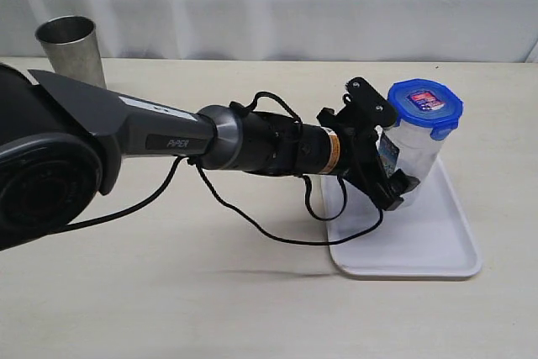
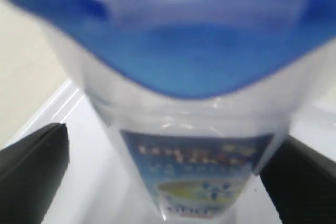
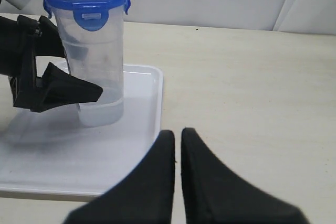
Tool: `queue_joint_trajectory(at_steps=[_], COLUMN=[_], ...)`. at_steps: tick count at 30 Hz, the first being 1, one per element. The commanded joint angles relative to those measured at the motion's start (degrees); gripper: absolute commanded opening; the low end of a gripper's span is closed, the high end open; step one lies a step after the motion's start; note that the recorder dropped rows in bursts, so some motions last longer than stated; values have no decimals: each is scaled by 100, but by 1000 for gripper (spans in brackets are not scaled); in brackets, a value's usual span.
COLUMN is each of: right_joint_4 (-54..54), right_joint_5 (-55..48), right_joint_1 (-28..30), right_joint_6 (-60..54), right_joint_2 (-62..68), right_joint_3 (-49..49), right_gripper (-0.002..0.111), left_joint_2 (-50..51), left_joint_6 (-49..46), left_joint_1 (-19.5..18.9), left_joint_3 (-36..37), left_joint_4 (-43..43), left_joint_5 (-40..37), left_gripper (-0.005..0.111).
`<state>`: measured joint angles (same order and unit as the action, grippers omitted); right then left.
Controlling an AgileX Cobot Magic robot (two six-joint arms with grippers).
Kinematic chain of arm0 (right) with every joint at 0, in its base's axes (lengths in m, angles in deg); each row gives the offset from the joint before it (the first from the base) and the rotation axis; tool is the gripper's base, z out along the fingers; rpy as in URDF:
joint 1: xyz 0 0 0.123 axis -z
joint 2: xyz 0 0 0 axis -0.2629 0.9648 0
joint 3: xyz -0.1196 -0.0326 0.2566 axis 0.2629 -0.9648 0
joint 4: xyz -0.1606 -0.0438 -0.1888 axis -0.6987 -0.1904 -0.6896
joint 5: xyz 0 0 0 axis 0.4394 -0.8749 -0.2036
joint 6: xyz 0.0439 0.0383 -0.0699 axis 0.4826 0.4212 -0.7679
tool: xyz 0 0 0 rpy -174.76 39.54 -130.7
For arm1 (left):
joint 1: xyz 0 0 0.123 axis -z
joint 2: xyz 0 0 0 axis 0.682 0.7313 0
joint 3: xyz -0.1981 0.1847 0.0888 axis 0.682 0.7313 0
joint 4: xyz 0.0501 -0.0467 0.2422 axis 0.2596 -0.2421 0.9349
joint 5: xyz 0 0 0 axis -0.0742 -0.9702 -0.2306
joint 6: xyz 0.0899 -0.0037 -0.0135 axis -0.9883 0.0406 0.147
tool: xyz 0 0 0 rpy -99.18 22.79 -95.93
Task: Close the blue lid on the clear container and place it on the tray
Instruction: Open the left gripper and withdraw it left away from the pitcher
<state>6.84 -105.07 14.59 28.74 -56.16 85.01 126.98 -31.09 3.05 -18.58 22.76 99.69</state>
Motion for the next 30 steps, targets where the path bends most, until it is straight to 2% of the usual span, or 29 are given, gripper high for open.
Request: queue_joint_trajectory(at_steps=[1,6,14,21,25,27,30], right_joint_4=[10,10,10,10,10,10,10], right_joint_5=[65,65,65,65,65,65,65], right_joint_1=[47,47,47,47,47,47,47], right_joint_6=[4,4,4,4,4,4,4], right_joint_2=[-27,-27,-27,-27,-27,-27,-27], right_joint_3=[-3,-3,-3,-3,-3,-3,-3], right_gripper=[5,5,5,5,5,5,5], left_joint_2=[-225,-328,-407,-527,-669,-757,-935], left_joint_6=[9,9,37,-5,-5,7,43], left_joint_1=[-4,-4,-4,-4,-4,-4,-4], left_joint_3=[306,449,575,718,718,718,722], left_joint_4=[115,102,102,113,101,37,-168], left_joint_5=[-184,-267,-1219,-1329,-2018,-2442,-3275], left_gripper=[90,90,90,90,89,82,60])
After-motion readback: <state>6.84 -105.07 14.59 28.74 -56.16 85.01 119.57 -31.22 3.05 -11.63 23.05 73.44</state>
